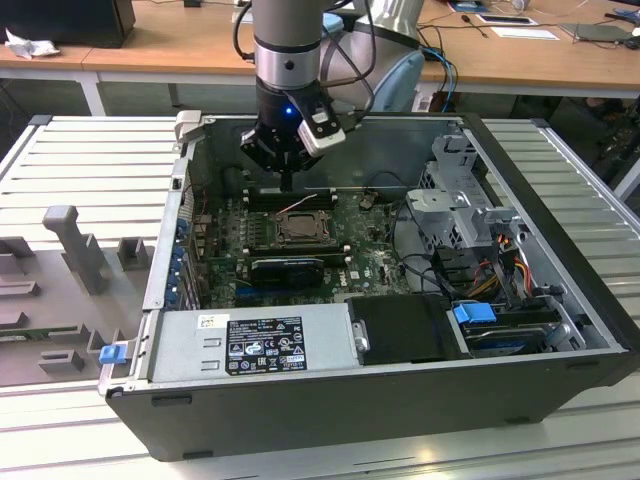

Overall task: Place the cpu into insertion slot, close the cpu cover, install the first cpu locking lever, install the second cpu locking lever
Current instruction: 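Install the first cpu locking lever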

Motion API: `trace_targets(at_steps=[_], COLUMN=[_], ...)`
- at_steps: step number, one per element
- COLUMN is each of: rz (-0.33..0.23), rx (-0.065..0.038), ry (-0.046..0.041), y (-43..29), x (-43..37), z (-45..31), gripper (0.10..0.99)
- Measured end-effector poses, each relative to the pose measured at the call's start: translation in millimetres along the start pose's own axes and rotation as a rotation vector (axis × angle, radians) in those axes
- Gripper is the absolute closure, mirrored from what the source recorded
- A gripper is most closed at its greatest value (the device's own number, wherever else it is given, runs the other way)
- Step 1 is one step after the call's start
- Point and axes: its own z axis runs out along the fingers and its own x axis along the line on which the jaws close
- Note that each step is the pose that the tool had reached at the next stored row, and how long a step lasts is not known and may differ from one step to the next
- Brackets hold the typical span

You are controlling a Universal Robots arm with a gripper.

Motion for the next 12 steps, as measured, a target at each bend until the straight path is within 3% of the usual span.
trace_targets(at_steps=[12], rz=[0.000], rx=[0.000], ry=[0.0000], y=[0.1], x=[-13.8], z=[0.2], gripper=[0.980])
